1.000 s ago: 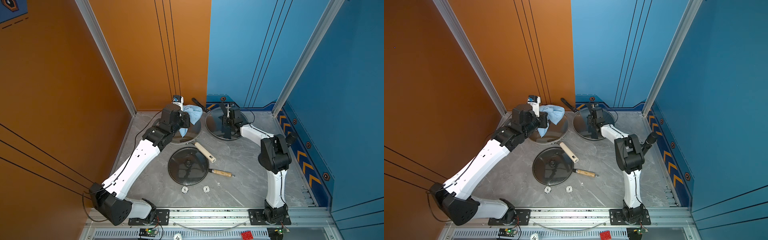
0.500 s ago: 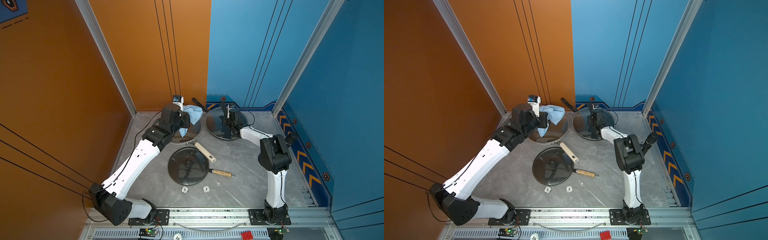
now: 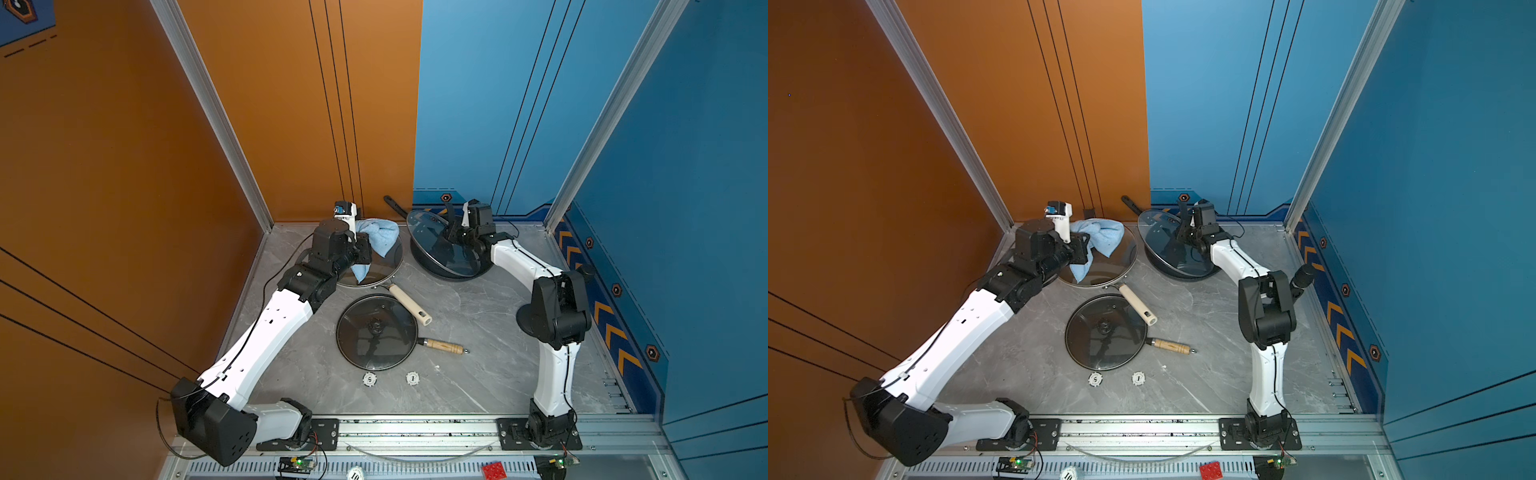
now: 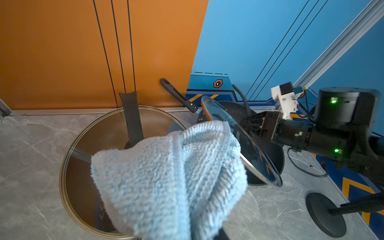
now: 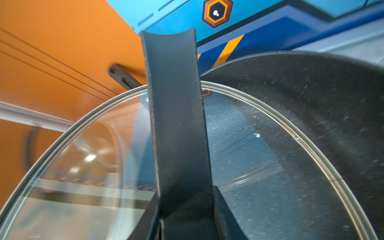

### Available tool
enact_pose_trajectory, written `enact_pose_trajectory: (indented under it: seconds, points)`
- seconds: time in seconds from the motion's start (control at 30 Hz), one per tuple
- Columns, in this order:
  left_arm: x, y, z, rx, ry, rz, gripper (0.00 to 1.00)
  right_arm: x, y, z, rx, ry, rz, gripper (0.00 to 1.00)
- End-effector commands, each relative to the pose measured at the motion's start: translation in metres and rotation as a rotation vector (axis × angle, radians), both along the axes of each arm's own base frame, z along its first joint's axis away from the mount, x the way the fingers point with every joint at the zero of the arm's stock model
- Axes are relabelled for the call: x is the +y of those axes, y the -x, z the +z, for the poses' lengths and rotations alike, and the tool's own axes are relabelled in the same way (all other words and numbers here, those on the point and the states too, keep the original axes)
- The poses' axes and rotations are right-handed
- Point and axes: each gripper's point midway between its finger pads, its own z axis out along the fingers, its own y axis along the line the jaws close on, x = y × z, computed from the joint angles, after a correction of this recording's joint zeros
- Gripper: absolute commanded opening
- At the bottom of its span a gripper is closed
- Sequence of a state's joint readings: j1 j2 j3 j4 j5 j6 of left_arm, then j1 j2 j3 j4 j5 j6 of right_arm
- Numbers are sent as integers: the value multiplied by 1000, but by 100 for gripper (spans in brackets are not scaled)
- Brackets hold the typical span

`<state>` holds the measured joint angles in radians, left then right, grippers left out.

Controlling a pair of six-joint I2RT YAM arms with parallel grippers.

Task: Wipe the pot lid with a cloth
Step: Pick up the pot lid from the cooking pot, then wipe the pot lid.

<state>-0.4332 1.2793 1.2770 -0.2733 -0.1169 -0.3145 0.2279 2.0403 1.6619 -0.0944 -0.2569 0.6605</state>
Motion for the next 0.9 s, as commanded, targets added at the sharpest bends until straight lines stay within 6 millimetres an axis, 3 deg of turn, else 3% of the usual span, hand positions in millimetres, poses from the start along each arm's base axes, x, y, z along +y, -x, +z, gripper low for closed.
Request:
enact_pose_trajectory:
  seconds: [0.0, 0.2, 0.4, 0.53, 0.7, 0.87]
  points:
    - [4, 3, 32, -108, 99, -16, 20, 8, 8, 146, -240, -422, 72, 0]
    - [-7, 1, 36, -120, 156, -105, 20, 32, 35, 201, -260, -677, 269, 0]
    - [-62, 4, 39, -138, 147, -304, 20, 54, 54, 237, -270, -845, 395, 1]
    - [-98, 9, 52, -168, 190, -427, 20, 63, 62, 244, -253, -955, 428, 4]
    - [-128, 10, 80, -219, 291, -545, 20, 86, 83, 250, -228, -998, 522, 4]
    - [-130, 7, 127, -361, 358, -561, 20, 104, 103, 255, -208, -1019, 609, 3]
